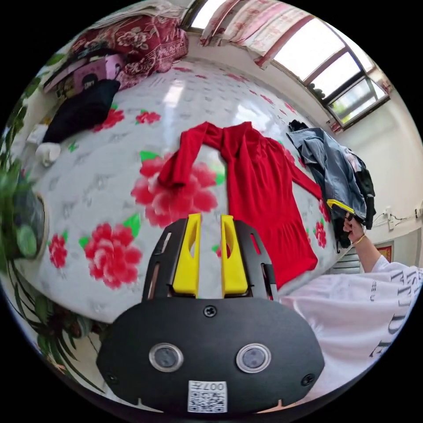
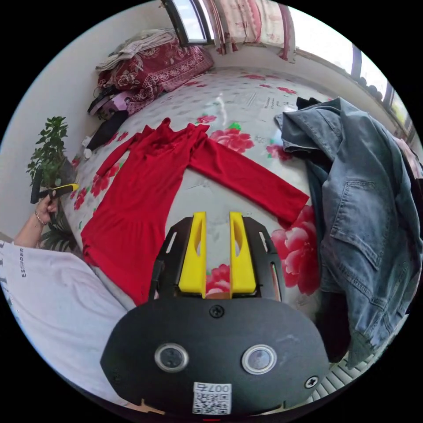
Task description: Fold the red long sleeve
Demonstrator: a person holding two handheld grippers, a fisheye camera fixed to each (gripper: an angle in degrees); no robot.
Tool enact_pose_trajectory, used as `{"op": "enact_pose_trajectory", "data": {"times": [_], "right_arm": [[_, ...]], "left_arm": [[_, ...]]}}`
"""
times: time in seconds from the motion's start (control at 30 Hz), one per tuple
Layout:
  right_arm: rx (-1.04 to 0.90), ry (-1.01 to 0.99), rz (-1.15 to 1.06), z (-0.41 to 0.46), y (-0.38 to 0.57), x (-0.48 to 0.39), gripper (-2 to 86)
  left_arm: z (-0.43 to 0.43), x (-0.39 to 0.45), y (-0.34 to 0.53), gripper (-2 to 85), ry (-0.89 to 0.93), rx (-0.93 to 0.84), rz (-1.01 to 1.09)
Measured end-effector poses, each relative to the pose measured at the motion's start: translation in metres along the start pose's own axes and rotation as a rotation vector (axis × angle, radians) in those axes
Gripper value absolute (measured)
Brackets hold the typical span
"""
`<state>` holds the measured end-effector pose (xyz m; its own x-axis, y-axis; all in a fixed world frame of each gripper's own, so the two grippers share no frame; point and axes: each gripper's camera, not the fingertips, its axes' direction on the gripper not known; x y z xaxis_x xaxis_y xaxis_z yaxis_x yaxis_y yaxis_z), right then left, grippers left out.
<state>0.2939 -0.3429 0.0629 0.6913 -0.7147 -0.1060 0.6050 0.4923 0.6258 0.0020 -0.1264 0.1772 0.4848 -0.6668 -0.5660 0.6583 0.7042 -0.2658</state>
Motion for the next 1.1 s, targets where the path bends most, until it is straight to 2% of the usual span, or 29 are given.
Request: {"op": "enact_pose_trajectory", "data": {"times": [0.2, 0.3, 0.37, 0.4, 0.47, 0.53, 0.6, 0.67, 0.83, 0.93, 1.03, 1.1], "right_arm": [[-0.095, 0.102, 0.072, 0.078, -0.095, 0.043, 4.3], [-0.143, 0.116, 0.113, 0.122, -0.124, 0.059, 3.4], [-0.184, 0.118, 0.134, 0.15, -0.133, 0.066, 2.7], [-0.182, 0.119, 0.137, 0.16, -0.134, 0.068, 2.1], [-0.15, 0.18, 0.145, 0.165, -0.128, 0.072, 1.1], [-0.145, 0.221, 0.103, 0.166, -0.114, 0.078, 0.4], [-0.169, 0.389, 0.172, 0.164, -0.089, 0.101, 0.0], [-0.225, 0.499, 0.281, 0.162, -0.065, 0.128, -0.1], [-0.151, 0.429, 0.393, 0.131, -0.038, 0.149, -0.2], [0.045, 0.446, 0.437, 0.087, -0.036, 0.125, -0.3], [0.185, 0.292, 0.3, 0.071, -0.051, 0.081, -0.3], [0.179, 0.142, 0.127, 0.093, -0.084, 0.041, -0.2]], "left_arm": [[0.097, 0.005, -0.139, 9.1, -0.147, -0.059, 0.069], [0.157, -0.002, -0.181, 9.2, -0.225, -0.119, 0.043], [0.184, -0.006, -0.191, 7.2, -0.268, -0.147, 0.042], [0.186, -0.008, -0.191, 5.1, -0.297, -0.078, 0.058], [0.191, -0.016, -0.191, 2.1, -0.324, -0.099, 0.079], [0.19, -0.033, -0.184, 0.9, -0.478, -0.131, 0.066], [0.183, -0.079, -0.161, 0.5, -0.678, -0.165, 0.011], [0.171, -0.124, -0.14, 0.7, -0.727, -0.186, -0.119], [0.137, -0.18, -0.108, 4.7, -0.553, -0.129, -0.337], [0.107, -0.176, -0.094, 8.0, -0.541, -0.072, -0.384], [0.068, -0.128, -0.079, 7.1, -0.518, 0.133, -0.3], [0.078, -0.08, -0.089, 6.7, -0.337, 0.226, -0.138]]}}
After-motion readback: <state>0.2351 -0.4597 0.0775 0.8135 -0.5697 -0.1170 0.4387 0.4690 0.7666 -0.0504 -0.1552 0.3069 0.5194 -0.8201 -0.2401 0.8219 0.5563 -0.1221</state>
